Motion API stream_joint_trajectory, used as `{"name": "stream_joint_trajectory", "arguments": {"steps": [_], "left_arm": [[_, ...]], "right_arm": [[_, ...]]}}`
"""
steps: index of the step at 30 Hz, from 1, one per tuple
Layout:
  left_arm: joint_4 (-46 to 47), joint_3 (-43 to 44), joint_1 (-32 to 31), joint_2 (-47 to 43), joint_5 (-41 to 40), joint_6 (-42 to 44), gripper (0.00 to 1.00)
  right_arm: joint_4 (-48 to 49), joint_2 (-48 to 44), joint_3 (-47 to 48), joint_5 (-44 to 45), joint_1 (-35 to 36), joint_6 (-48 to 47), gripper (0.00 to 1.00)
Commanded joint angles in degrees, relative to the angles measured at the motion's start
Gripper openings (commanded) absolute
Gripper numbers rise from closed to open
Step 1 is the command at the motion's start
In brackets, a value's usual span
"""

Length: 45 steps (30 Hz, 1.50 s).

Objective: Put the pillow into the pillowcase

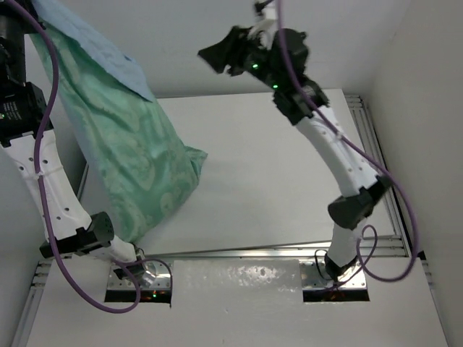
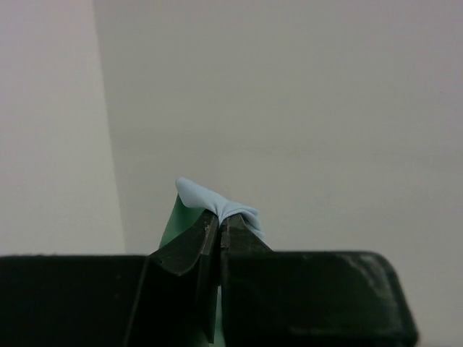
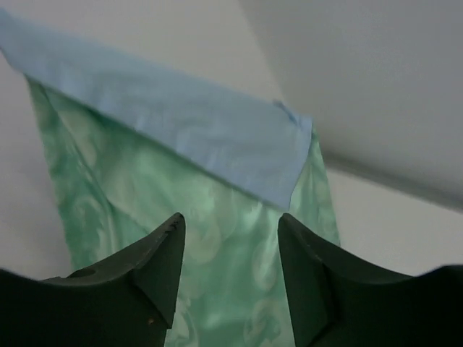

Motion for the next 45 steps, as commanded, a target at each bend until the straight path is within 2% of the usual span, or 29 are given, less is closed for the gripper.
{"name": "stream_joint_trajectory", "arguments": {"steps": [1, 3, 5, 6, 9, 10, 14, 15, 17, 19, 21, 22, 23, 25, 26, 27, 30, 34, 38, 41, 45], "left_arm": [[6.64, 0.22, 0.37, -2.52, 9.65, -6.35, 0.00], [6.99, -0.75, 0.10, -3.22, 10.63, -7.77, 0.00], [7.43, -3.03, 0.10, -3.75, 9.24, -9.35, 0.00], [7.43, -3.65, 0.10, -4.01, 8.53, -9.53, 0.00], [7.69, -4.79, 0.02, -3.49, 6.16, -10.23, 0.00], [8.04, -4.80, -0.07, -3.22, 5.20, -11.02, 0.00], [8.66, -4.10, -0.34, -2.08, 4.48, -12.70, 0.00], [8.40, -4.01, -0.25, -1.73, 4.66, -12.70, 0.00], [7.78, -3.92, -0.25, -1.64, 4.84, -11.91, 0.00], [7.60, -3.74, -0.42, -1.64, 4.49, -10.77, 0.00], [7.43, -3.39, -0.69, -1.73, 4.22, -10.15, 0.00], [7.43, -3.04, -0.86, -1.73, 4.13, -9.36, 0.00], [7.34, -2.95, -1.04, -1.99, 4.13, -9.10, 0.00], [6.90, -2.69, -1.13, -1.99, 3.87, -8.04, 0.00], [6.64, -2.77, -1.13, -2.08, 3.70, -7.69, 0.00], [6.12, -2.95, -1.04, -1.99, 3.43, -7.25, 0.00], [5.41, -3.56, -1.04, -1.90, 2.90, -6.28, 0.00], [4.79, -4.27, -1.21, -2.34, 2.90, -6.37, 0.00], [4.70, -4.09, -1.13, -2.69, 2.46, -5.84, 0.00], [4.70, -3.57, -1.13, -2.69, 2.46, -5.14, 0.00], [4.53, -3.30, -1.21, -2.26, 2.46, -5.05, 0.00]], "right_arm": [[-10.39, 7.58, 7.30, -6.19, 3.64, -3.28, 0.55], [-5.65, 6.99, -0.32, -7.07, 4.35, -2.56, 0.62], [-2.93, 4.19, -7.78, -5.50, 4.35, -0.46, 0.64], [-2.56, 3.22, -14.78, -5.23, 4.35, 0.07, 0.65], [-2.56, -0.21, -25.70, -6.19, 4.44, 2.45, 0.72], [-2.38, -1.00, -28.10, -6.98, 4.44, 2.89, 0.80], [-1.61, -5.66, -40.05, -5.76, 5.06, 2.19, 0.86], [-0.11, -6.54, -45.65, -6.36, 5.06, 2.54, 0.87], [3.31, -6.38, -51.21, -9.42, 5.06, 6.31, 0.89], [5.87, -5.58, -53.69, -12.25, 5.14, 11.55, 0.99], [13.93, -6.02, -59.46, -13.05, 5.14, 16.14, 0.99], [17.44, -7.15, -61.85, -12.35, 5.14, 21.91, 0.99], [26.96, -7.69, -67.10, -11.39, 5.32, 25.70, 0.99], [36.95, -7.78, -71.26, -6.65, 6.19, 36.13, 0.99], [44.56, -7.26, -73.54, -4.37, 8.55, 38.38, 0.99], [47.25, -6.56, -73.83, 0.18, 9.88, 39.88, 0.99], [52.01, -1.91, -70.50, 5.30, 14.80, 43.57, 0.99], [53.78, 5.13, -65.23, 7.78, 17.27, 48.85, 0.99], [46.77, 10.49, -62.76, 8.75, 17.97, 52.10, 0.99], [42.80, 9.45, -64.33, 9.89, 18.15, 55.61, 0.99], [33.86, 5.85, -65.21, 12.70, 18.50, 54.66, 0.99]]}}
